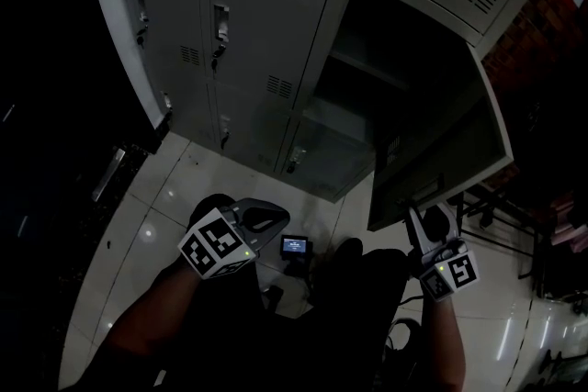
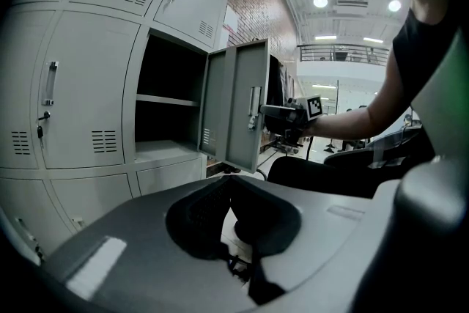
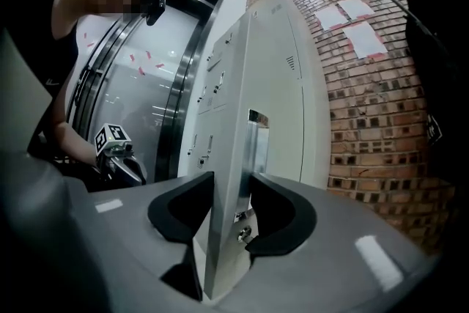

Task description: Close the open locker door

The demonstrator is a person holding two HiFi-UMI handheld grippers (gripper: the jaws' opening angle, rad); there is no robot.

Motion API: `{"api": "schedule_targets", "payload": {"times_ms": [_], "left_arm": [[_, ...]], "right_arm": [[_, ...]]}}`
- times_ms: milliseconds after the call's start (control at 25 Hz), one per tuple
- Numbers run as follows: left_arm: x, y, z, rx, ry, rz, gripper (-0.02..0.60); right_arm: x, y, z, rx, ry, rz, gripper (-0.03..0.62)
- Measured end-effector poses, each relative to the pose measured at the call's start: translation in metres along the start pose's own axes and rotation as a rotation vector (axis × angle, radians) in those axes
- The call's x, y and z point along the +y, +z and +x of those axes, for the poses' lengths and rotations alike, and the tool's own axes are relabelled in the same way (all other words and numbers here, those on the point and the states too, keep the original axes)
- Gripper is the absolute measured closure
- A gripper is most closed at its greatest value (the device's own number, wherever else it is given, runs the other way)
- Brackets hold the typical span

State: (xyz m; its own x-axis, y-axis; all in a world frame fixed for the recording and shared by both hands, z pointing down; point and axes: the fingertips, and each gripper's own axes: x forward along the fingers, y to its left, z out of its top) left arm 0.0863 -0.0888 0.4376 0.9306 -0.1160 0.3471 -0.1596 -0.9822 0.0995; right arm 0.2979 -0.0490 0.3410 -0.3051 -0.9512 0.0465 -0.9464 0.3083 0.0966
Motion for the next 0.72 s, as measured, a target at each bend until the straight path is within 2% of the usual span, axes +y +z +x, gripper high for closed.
{"api": "schedule_targets", "payload": {"times_ms": [240, 520, 720], "left_arm": [[0.001, -0.001, -0.001, 0.0, 0.004, -0.001, 0.569], [0.001, -0.002, -0.001, 0.003, 0.003, 0.001, 0.569], [0.001, -0.001, -0.001, 0.002, 0.003, 0.001, 0.569]], "right_arm": [[0.0, 0.006, -0.001, -0.005, -0.053, -0.045, 0.425], [-0.014, 0.019, -0.02, -0.023, -0.2, -0.049, 0.425], [-0.014, 0.013, -0.037, -0.009, -0.27, -0.025, 0.464]]}}
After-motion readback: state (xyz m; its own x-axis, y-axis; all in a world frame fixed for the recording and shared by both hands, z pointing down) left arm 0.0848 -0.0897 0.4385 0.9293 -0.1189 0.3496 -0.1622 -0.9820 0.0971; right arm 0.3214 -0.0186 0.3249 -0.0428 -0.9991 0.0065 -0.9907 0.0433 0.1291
